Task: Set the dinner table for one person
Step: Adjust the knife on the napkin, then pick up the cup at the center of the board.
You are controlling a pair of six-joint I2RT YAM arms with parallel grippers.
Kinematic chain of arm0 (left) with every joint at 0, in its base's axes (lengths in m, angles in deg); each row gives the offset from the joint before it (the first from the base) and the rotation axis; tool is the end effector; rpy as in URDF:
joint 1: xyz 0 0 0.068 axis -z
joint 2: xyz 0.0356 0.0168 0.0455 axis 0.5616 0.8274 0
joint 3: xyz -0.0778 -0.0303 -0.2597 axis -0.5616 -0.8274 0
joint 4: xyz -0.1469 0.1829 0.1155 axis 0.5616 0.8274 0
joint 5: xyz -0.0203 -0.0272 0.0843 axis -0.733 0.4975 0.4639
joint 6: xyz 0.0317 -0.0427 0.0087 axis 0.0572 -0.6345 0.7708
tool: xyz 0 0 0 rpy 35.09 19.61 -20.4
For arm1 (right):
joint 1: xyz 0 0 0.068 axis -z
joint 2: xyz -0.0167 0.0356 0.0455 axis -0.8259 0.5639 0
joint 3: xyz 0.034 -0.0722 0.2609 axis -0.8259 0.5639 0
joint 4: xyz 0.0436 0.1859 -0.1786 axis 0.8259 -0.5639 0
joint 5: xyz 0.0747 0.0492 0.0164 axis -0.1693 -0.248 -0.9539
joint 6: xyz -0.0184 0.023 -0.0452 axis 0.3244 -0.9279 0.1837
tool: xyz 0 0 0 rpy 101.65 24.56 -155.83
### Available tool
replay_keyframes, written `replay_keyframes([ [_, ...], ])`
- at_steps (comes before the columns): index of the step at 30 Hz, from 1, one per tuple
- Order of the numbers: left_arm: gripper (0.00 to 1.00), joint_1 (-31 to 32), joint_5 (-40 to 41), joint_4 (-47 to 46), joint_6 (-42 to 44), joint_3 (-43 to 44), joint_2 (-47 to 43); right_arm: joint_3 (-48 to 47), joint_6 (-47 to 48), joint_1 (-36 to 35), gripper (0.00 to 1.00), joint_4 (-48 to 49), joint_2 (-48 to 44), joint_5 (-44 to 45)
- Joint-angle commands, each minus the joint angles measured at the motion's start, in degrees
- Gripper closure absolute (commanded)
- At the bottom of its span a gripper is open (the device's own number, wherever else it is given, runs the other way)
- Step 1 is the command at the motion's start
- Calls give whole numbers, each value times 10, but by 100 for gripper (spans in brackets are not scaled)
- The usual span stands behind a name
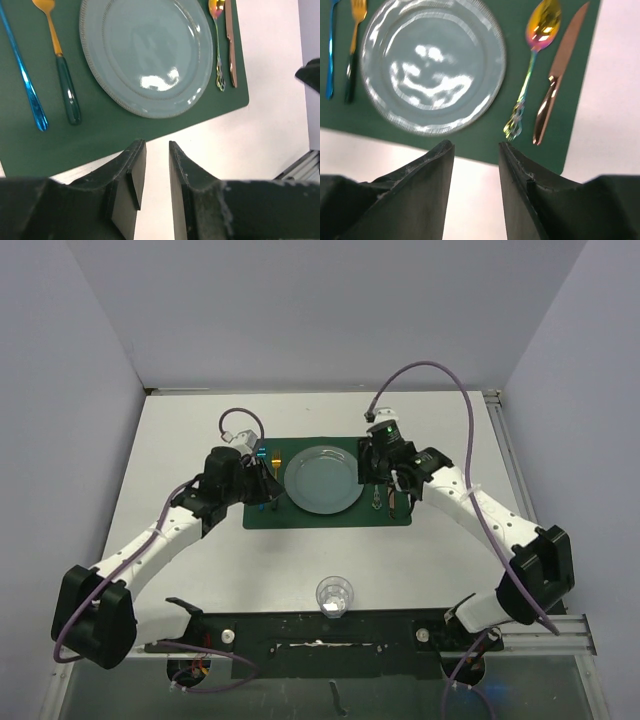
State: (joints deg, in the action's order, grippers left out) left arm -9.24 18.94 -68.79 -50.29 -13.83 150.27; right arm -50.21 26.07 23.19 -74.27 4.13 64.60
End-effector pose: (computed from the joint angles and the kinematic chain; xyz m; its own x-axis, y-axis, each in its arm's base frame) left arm 0.2432 -0.1201 0.2536 -0.7228 -0.2913 -0.6266 0.1666 0.8066 -0.5672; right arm 0.2796 0.1690 0.3032 -0.7154 0.0328 -0.6980 -0.1076 0.9818 0.1564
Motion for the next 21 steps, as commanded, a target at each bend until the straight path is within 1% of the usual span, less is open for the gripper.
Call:
replay_keyframes([
  [1,76,12,-23,48,15,36,-25,40,-27,-58,59,-55,-67,-27],
  [8,76,27,66,72,-21,32,-88,124,-111,-144,59,-107,-166,-23],
  [12,75,27,94,64,-38,28,-106,153,-153,-192,57,-130,-197,-22],
  [17,75,28,91,48,-51,20,-110,165,-192,-250,57,-141,-190,-12],
  [21,75,29,89,48,-56,15,-115,161,-211,-298,57,-140,-157,-8],
])
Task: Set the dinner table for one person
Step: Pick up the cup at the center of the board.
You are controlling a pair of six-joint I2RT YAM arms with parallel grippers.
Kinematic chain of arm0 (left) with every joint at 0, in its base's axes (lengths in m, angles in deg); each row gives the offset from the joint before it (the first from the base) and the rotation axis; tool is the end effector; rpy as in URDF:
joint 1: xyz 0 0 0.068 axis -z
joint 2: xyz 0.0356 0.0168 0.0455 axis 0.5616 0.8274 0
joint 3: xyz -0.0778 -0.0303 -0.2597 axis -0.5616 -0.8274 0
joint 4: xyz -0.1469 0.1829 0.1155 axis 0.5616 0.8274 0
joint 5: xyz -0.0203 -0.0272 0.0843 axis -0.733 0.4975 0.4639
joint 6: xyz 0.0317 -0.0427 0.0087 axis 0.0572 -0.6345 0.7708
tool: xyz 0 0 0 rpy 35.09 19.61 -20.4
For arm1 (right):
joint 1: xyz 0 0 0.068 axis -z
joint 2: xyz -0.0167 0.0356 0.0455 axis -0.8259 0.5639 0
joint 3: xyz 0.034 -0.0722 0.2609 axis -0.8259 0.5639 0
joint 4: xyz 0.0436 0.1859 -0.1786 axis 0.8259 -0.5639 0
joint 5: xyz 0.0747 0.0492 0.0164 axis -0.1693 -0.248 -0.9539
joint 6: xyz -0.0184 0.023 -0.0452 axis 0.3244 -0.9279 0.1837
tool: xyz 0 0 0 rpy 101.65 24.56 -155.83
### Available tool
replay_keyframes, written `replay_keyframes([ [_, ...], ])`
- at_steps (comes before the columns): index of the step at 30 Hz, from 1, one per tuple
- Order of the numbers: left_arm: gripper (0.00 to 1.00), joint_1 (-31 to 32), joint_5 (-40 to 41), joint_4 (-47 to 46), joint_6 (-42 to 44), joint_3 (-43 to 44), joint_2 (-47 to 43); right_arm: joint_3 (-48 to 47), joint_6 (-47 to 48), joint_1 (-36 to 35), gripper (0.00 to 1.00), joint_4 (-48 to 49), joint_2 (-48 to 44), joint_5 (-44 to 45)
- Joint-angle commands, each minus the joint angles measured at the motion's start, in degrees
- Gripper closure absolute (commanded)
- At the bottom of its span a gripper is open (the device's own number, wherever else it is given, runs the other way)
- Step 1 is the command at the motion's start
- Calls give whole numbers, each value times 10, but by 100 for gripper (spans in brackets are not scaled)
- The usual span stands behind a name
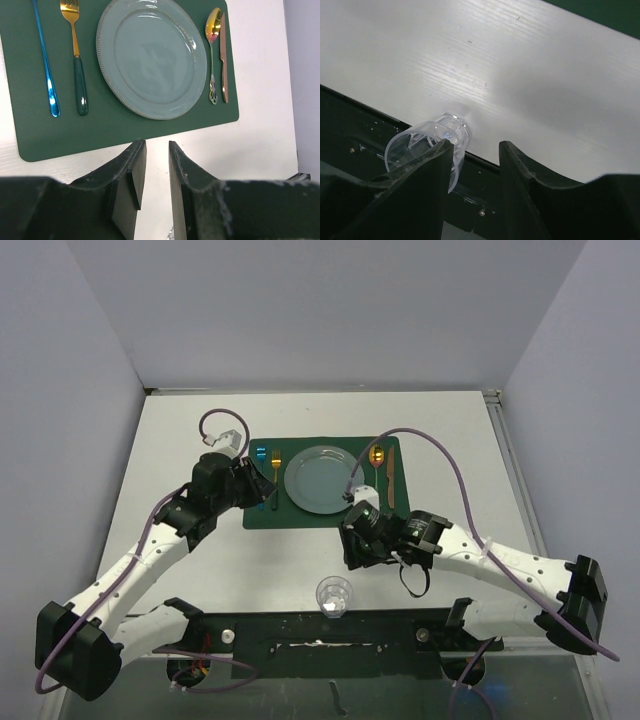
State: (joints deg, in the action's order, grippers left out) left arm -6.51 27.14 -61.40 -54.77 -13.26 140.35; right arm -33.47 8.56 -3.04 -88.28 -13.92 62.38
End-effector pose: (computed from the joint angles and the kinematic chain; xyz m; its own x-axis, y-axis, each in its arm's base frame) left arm 0.2102 -0.1117 0.2854 -0.6560 -0.3788 -0.6528 0.0984 0.8146 -0.5716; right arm 0.1234 0.1909 0.2743 -0.8619 -0.1390 -0.4877 -0.2874 0.9262 0.2439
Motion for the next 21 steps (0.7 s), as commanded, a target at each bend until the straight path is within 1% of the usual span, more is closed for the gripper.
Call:
replay_keyframes([
  [1,76,2,7,-27,-12,8,-18,-9,-41,-49,57,-6,34,20],
  [5,75,2,10,-28,-13,4,-26,-33,-62,-97,57,-38,78,45],
  [10,75,3,10,-30,-14,2,-24,-46,-81,-131,58,-57,108,55],
  [14,76,3,9,-33,-15,1,-24,-36,-93,-135,58,-58,104,52],
  [18,75,3,12,-34,-16,-2,-25,-22,-100,-135,63,-50,95,49],
  [21,75,3,13,-34,-16,-4,-23,-14,-102,-135,63,-45,93,44],
])
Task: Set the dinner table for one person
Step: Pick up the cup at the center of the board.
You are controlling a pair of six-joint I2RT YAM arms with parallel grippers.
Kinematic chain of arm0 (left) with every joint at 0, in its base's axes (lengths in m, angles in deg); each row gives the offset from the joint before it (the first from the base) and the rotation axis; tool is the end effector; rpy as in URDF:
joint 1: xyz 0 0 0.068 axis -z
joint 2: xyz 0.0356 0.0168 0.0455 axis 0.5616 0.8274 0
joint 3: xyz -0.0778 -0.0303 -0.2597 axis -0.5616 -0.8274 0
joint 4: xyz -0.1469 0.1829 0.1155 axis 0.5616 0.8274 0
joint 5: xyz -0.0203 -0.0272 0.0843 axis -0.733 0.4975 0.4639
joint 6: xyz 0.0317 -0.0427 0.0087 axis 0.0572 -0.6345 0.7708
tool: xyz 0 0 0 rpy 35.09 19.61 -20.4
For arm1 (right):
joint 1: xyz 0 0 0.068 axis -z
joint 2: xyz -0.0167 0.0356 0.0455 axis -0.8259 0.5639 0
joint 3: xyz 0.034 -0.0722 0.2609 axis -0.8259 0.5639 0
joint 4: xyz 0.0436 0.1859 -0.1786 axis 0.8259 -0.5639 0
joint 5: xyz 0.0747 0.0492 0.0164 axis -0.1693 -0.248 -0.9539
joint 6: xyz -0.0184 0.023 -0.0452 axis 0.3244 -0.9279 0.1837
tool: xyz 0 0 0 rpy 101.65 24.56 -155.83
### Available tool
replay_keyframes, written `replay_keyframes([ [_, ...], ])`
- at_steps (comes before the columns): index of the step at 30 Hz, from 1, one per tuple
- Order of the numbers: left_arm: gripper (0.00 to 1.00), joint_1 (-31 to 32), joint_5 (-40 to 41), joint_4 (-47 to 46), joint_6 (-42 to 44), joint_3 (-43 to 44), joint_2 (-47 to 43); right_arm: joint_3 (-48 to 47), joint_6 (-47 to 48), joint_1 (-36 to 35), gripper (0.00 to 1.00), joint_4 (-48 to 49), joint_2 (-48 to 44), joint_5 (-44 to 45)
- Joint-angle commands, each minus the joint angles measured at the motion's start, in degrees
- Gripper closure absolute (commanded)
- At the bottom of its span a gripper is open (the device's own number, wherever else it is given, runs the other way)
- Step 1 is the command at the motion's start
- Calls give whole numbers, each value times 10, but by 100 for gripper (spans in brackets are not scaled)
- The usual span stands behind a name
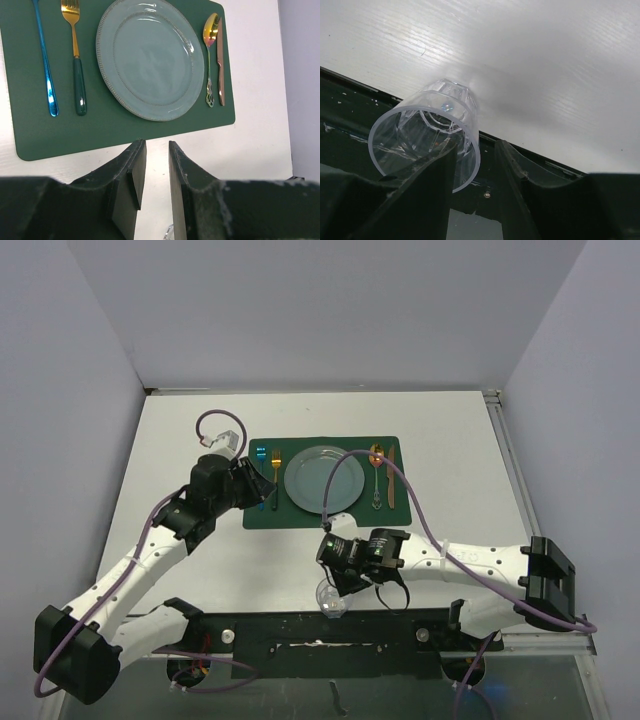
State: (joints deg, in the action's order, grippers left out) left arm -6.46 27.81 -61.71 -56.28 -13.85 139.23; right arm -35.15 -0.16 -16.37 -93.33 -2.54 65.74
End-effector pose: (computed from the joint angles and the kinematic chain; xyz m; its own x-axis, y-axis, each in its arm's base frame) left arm 0.2070 -0.1098 0.2865 -0.6446 -0.4073 -0.6470 0.0828 0.8041 -0.5887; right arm 0.0849 0.2349 0.2359 -0.8894 -0.2873 -0.3555 -0.3374 0.9373 0.0867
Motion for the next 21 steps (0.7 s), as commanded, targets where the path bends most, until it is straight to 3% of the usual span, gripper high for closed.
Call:
replay_keyframes([
  [1,75,2,6,-32,-2,1,-12,4,-14,-2,63,7,-20,9],
  [10,76,2,8,-30,-4,-5,-19,17,-10,-7,65,26,-3,-7],
  [16,75,2,11,-30,-6,-7,-19,21,-7,-15,88,44,13,-16],
  [21,75,2,13,-30,-7,-10,-19,20,-5,-19,100,48,15,-14],
])
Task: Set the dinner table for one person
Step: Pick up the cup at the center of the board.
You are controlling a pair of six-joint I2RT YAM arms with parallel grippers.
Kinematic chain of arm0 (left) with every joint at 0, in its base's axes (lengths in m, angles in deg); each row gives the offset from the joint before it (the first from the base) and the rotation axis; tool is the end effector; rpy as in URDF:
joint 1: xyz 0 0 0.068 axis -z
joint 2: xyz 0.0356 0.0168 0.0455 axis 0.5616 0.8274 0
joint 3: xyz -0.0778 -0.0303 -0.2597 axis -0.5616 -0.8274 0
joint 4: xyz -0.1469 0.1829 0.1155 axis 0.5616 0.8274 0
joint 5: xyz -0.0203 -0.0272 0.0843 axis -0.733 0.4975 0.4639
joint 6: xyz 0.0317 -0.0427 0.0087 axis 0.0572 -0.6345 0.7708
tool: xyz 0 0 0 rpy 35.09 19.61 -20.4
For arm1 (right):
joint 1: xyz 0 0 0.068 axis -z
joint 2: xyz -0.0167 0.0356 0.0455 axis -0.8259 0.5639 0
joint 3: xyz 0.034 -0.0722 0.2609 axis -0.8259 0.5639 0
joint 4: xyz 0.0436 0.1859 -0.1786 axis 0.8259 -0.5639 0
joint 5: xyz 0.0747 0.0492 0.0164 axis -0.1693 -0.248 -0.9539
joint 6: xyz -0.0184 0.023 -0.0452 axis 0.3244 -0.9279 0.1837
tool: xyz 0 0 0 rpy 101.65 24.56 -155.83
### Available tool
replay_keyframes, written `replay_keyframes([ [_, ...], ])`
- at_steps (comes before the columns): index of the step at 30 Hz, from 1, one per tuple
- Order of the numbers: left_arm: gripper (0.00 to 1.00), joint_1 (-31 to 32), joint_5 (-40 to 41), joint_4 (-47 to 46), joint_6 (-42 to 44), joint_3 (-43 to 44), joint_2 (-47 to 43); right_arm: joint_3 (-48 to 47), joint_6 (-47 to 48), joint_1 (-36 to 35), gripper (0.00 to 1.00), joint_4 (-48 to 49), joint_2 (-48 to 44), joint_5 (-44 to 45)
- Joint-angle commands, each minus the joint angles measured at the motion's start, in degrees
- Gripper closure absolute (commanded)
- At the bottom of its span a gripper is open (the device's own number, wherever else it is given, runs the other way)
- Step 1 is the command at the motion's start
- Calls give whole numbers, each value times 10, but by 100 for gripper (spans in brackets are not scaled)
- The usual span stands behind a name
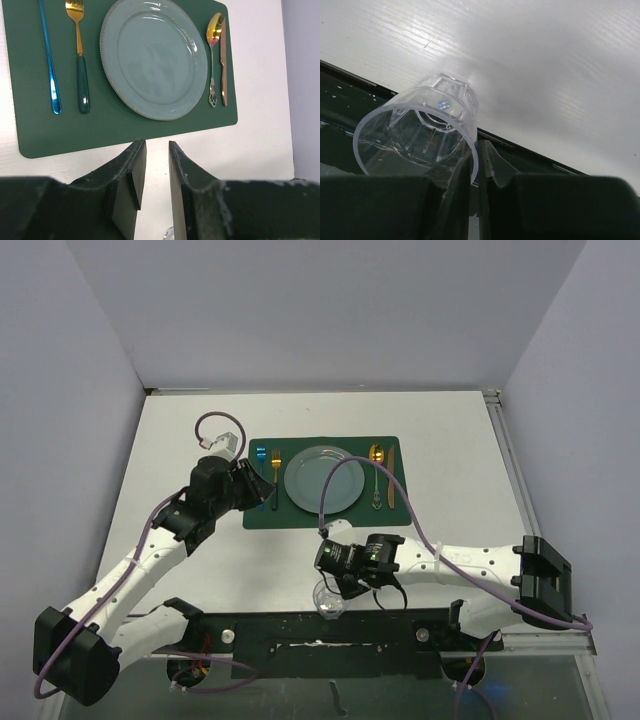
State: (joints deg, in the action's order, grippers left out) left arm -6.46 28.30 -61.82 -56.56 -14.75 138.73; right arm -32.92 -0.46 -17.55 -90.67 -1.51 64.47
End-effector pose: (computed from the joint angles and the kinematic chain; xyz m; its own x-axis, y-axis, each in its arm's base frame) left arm 0.2052 -0.1085 0.2831 -0.6435 -0.4122 -0.6450 0.0721 0.8062 -0.5872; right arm 0.0797 0.2382 0.2222 -0.8913 -0.3076 -0.3331 -0.3558 0.9299 0.0932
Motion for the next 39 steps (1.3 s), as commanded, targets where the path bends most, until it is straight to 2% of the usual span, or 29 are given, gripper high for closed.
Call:
replay_keyframes([
  [1,76,2,8,-29,-5,-3,-14,-2,-2,-7,100,21,3,1],
  [6,75,2,12,-30,-7,-9,-13,-15,0,-9,100,15,-22,30],
  [19,75,2,16,-38,-20,-18,-19,-121,58,28,100,-57,-89,190],
  [24,75,2,14,-37,-22,-19,-24,-114,160,140,100,16,-104,217],
  [25,75,3,17,-34,-22,-19,-28,-117,215,211,100,73,-100,216],
  [29,75,3,18,-32,-23,-17,-32,-135,307,328,100,164,-64,160],
  [39,75,2,31,-10,-19,-7,-45,-254,403,463,100,296,141,92],
])
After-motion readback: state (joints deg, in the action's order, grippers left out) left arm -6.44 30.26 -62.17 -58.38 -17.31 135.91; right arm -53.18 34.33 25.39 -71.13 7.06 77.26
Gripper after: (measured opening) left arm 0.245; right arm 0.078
